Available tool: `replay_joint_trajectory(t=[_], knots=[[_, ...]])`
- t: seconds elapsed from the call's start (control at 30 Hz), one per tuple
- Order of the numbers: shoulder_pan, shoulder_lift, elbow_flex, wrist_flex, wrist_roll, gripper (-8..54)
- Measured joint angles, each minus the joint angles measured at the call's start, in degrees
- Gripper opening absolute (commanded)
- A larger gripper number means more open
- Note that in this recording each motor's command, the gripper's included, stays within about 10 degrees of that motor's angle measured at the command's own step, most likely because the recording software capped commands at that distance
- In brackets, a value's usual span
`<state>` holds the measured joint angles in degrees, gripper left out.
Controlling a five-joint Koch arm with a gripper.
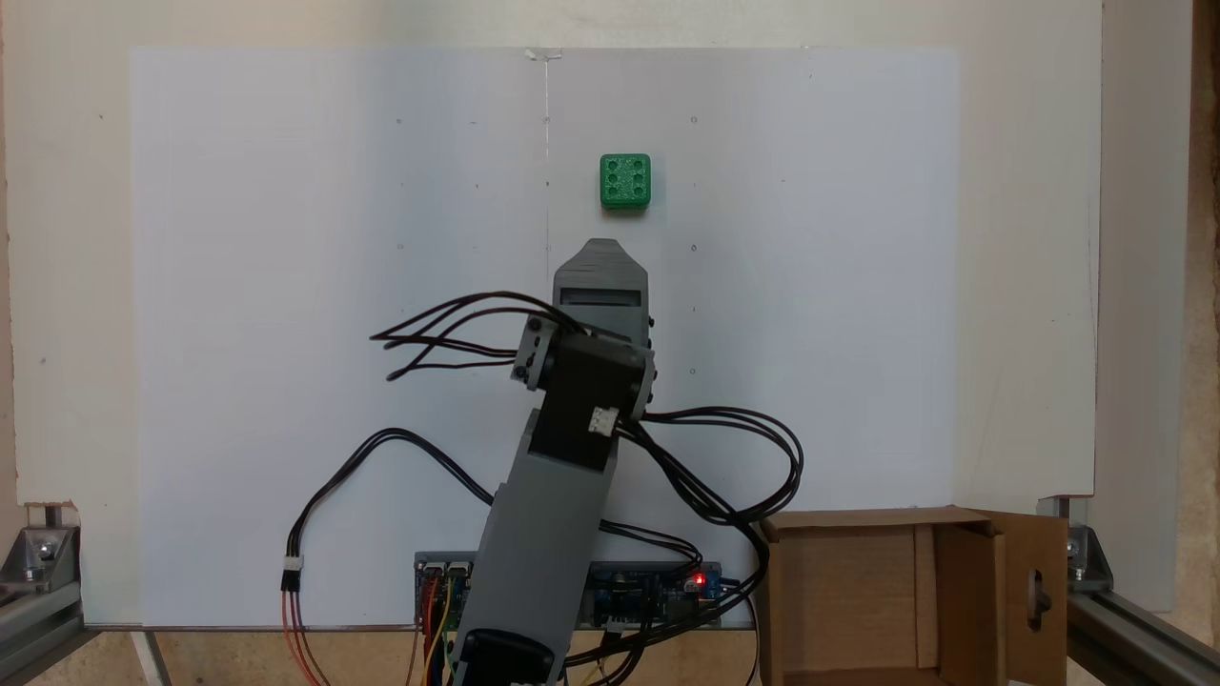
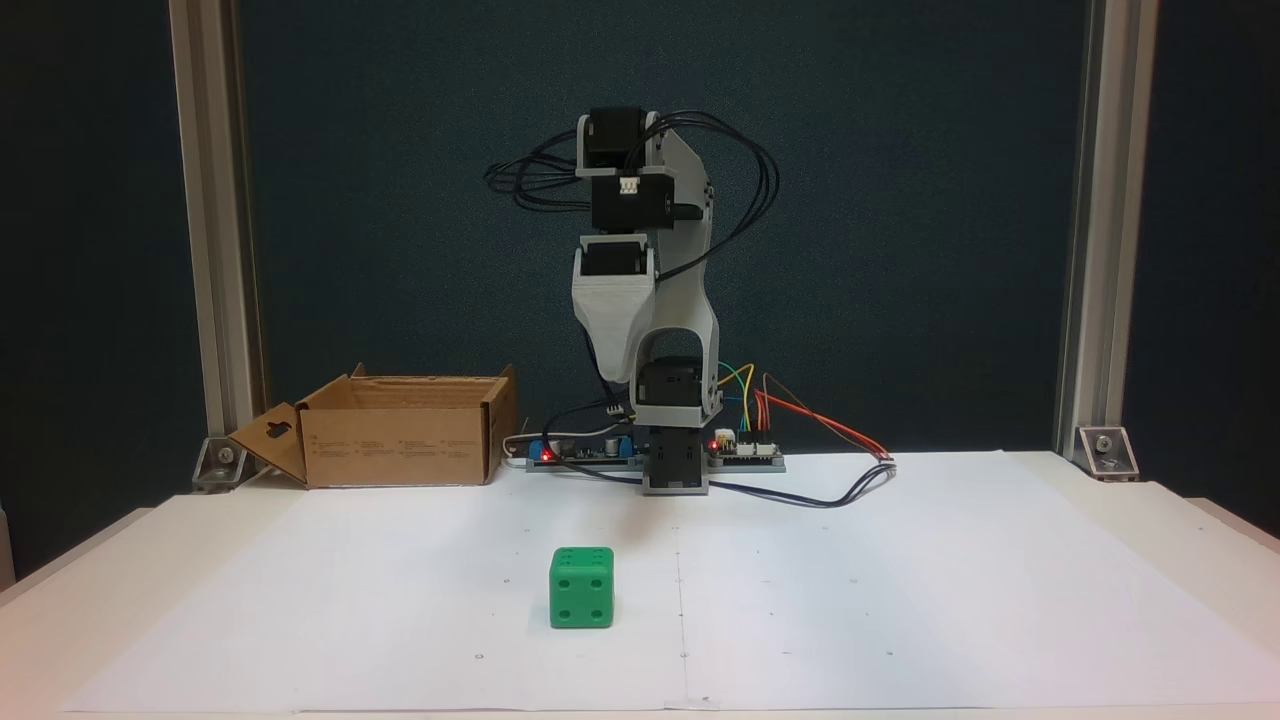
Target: Grasp a green dice and put it in the bin.
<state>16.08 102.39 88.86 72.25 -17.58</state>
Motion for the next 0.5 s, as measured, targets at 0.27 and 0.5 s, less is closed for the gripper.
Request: replay_joint_trajectory(t=[0.27,0.5], knots=[[-0.1,-4.5,-7.6,0.0,-0.7,43.5],[-0.2,-10.1,-16.7,0.4,-0.7,43.4]])
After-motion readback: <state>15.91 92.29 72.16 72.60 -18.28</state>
